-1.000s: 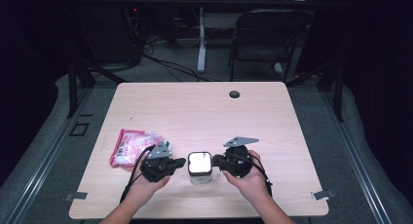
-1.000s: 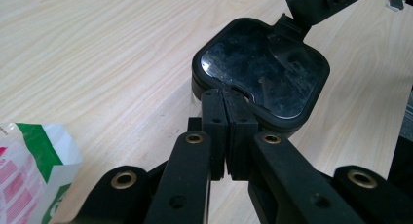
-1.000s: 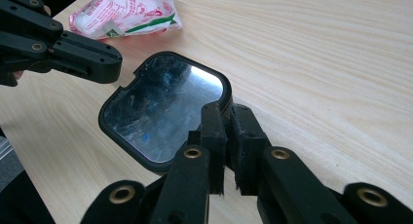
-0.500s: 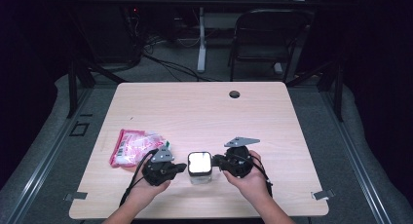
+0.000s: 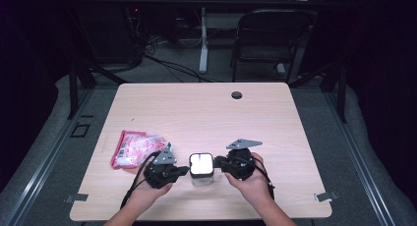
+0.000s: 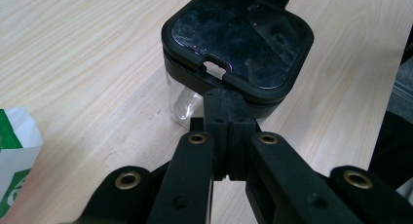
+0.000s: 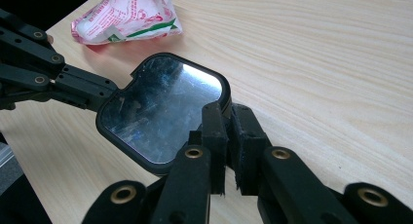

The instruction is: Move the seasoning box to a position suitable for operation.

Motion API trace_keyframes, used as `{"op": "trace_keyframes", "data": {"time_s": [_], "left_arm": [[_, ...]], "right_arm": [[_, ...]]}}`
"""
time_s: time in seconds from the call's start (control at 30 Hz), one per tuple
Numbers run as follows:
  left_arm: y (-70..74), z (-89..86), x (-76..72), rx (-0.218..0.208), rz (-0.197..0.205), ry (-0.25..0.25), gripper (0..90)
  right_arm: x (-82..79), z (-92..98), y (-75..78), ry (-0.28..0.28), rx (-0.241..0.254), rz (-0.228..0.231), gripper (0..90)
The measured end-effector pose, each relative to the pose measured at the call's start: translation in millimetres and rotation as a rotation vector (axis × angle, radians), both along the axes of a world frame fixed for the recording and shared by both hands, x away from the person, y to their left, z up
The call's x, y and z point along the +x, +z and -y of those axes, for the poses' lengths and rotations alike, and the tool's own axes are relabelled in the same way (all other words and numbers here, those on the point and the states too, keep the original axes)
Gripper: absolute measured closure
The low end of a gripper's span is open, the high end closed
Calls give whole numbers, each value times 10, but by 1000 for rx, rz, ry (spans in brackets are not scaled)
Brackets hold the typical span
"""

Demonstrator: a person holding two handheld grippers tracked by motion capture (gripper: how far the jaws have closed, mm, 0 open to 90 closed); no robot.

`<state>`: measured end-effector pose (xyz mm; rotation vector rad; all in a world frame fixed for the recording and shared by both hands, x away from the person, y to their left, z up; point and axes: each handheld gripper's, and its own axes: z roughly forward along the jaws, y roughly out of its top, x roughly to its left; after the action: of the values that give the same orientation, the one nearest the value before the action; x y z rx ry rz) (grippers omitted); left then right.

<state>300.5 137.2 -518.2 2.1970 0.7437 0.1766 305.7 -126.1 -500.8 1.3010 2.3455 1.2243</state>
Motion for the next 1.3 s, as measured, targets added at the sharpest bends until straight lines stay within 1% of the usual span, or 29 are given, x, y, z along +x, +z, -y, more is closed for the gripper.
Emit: {"op": "trace_keyframes", "data": {"time_s": [0.1, 0.17, 0.2, 0.23, 0.37, 0.4, 0.47, 0.5, 0.57, 0.6, 0.63, 0.67, 0.73, 0.8, 0.87, 0.93, 0.97, 1.0, 1.13, 1.2, 1.23, 1.27, 1.3], "left_arm": [[16, -4, 3, -5, 0, -1, 900], [31, -7, 5, -19, 4, 1, 900], [41, -12, 7, -20, 0, -2, 900], [49, -9, 7, -32, 3, 0, 900], [87, 2, 8, -43, 2, -13, 900], [101, 15, 5, -46, 8, -16, 900], [142, 38, 4, -49, 18, -28, 900], [157, 46, 4, -52, 22, -29, 900], [186, 59, 11, -58, 26, -36, 900], [202, 71, 16, -63, 26, -40, 900], [212, 82, 16, -59, 29, -38, 900], [224, 97, 24, -65, 30, -48, 900], [242, 126, 33, -70, 34, -53, 900], [269, 146, 45, -65, 39, -60, 900], [291, 167, 56, -71, 37, -65, 900], [305, 190, 65, -74, 38, -71, 900], [307, 208, 63, -77, 39, -67, 900], [312, 214, 67, -74, 37, -74, 900], [333, 253, 72, -73, 36, -77, 900], [346, 267, 73, -77, 35, -80, 900], [348, 276, 72, -81, 38, -79, 900], [358, 285, 72, -83, 36, -86, 900], [361, 294, 68, -85, 37, -83, 900]], "right_arm": [[-5, 1, -7, -6, 6, 4, 854], [-10, 0, -7, -7, 4, 6, 854], [-12, 0, -8, -9, 5, 8, 854], [-12, 1, -9, -8, 5, 8, 854], [-15, 9, -18, -12, 11, 12, 836], [-12, 27, -24, -18, 14, 11, 807], [-15, 38, -30, -22, 28, 10, 775], [-25, 49, -23, -13, 27, 6, 762], [-62, 58, -6, -10, 31, 20, 742], [-82, 69, 12, -1, 23, 26, 730], [-110, 74, 30, 6, 30, 33, 714], [-127, 74, 37, 10, 41, 35, 704], [-176, 83, 61, 30, 39, 32, 675], [-225, 75, 71, 44, 33, 20, 656], [-283, 48, 71, 60, 22, 24, 629], [-313, 25, 66, 79, 0, 33, 588], [-328, 8, 54, 86, -19, 38, 573], [-337, -5, 40, 88, -28, 41, 571], [-348, -43, -8, 82, -48, 51, 516], [-347, -67, -23, 72, -54, 78, 485], [-349, -86, -31, 62, -48, 86, 473], [-347, -94, -29, 63, -49, 87, 471], [-343, -113, -30, 59, -51, 99, 469]]}}
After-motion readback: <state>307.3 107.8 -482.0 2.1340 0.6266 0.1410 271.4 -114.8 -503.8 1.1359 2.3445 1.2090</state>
